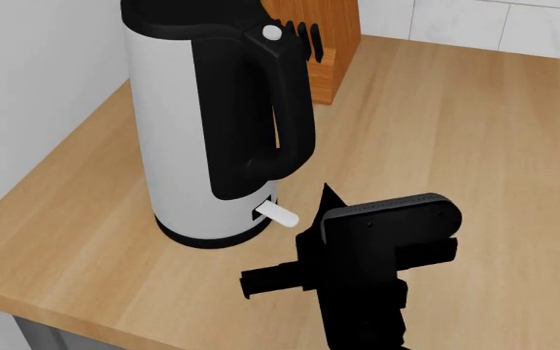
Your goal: Press down the lever to turn on the electric kettle.
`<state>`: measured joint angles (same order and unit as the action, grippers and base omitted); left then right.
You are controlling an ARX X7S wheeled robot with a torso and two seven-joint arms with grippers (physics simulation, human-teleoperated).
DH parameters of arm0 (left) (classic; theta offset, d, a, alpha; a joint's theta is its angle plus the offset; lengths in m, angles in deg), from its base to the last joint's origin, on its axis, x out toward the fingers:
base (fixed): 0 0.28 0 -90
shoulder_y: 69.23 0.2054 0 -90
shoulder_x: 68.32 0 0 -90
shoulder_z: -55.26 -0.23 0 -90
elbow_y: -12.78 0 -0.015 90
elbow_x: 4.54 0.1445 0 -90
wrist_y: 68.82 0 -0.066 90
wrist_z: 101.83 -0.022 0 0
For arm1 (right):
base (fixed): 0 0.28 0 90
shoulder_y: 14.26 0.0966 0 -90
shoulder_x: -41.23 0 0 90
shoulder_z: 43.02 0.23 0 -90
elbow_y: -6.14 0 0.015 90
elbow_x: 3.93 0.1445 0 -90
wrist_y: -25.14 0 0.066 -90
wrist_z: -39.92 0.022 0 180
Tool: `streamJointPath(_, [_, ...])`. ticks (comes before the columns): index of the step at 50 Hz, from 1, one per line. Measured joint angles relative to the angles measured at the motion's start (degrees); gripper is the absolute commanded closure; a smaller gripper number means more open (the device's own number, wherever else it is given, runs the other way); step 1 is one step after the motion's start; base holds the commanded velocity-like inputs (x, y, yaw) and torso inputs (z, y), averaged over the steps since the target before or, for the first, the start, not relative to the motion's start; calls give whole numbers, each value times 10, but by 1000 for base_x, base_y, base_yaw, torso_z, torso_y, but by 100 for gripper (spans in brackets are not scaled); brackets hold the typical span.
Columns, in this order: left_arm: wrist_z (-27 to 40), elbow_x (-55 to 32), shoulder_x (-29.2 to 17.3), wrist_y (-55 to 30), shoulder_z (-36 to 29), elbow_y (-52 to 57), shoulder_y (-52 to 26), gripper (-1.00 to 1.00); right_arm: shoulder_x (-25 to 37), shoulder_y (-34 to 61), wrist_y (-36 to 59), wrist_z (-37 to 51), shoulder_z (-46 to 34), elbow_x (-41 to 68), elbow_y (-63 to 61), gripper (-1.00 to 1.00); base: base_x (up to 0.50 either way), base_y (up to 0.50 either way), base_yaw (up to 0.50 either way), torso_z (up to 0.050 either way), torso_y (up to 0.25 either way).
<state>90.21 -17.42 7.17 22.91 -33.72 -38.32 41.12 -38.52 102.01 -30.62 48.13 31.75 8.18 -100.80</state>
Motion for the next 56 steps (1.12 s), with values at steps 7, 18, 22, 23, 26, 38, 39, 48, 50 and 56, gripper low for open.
streamJointPath(7, [2, -4, -3, 1, 0, 5, 2, -100, -12, 26, 0, -1, -20, -6, 40, 100, 0, 0, 0, 0, 0])
streamJointPath(18, [4, -9, -7, 8, 3, 5, 7, -100, -30, 61, -16, -3, -44, -13, 119, 100, 0, 0, 0, 0, 0])
streamJointPath(22, [4, -11, -8, 10, 4, 5, 8, -100, -36, 72, -23, -2, -50, -14, 147, 100, 0, 0, 0, 0, 0])
streamJointPath(23, [4, -11, -8, 11, 4, 5, 9, -100, -37, 75, -25, -2, -51, -14, 154, 100, 0, 0, 0, 0, 0])
streamJointPath(26, [5, -12, -9, 12, 4, 4, 9, -100, -40, 80, -33, -2, -54, -15, 172, 100, 0, 0, 0, 0, 0])
streamJointPath(38, [8, -14, -12, 13, 2, 3, 8, -100, -42, 84, -60, 10, -65, -12, 199, 100, 11, 6, 6, 0, 0])
streamJointPath(39, [8, -14, -13, 13, 1, 3, 8, -100, -43, 85, -62, 11, -66, -13, 202, 100, 9, 6, 10, 0, 0])
streamJointPath(48, [10, -17, -15, 15, 2, 2, 10, -100, -52, 105, -82, 5, -74, -27, 239, 100, 4, 2, 4, 0, 0])
streamJointPath(50, [11, -18, -16, 15, 2, 2, 10, -100, -53, 108, -83, 5, -76, -30, 243, 100, 5, 3, 2, 0, 0])
streamJointPath(56, [12, -19, -17, 16, 1, 1, 10, -100, -55, 107, -99, 3, -79, -38, 251, 100, 1, 2, 3, 0, 0])
